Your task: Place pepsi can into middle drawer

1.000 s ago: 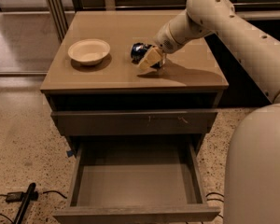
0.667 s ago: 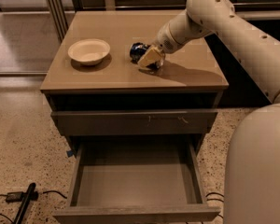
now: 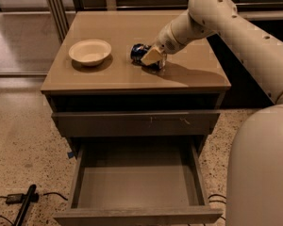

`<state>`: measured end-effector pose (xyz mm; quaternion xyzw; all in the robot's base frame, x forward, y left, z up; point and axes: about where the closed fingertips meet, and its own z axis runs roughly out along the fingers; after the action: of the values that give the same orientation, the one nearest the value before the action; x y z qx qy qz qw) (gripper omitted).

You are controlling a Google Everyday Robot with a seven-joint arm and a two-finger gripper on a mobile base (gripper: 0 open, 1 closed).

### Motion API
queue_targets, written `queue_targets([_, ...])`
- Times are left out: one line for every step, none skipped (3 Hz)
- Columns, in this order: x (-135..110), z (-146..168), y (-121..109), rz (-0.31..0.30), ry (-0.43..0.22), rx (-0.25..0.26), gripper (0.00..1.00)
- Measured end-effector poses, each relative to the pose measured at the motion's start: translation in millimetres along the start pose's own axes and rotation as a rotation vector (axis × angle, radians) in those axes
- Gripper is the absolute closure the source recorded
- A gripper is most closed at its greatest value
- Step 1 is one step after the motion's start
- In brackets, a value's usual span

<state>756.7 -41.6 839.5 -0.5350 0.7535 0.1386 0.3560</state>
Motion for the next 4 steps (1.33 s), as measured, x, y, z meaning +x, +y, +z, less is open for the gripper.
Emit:
queue_targets([0.0,0.1,0.0,0.0,0.0,0.0,1.0])
queue_targets([-1.3,-0.6,0.4,-0.002,-0.001,-0.001,1.0])
queue_targets([-4.7,-12.2,1.5,0.003,0.002,0.005,1.0])
queue_targets([-11.3,-51.7,8.1,0.001,-0.024,0.03,1.0])
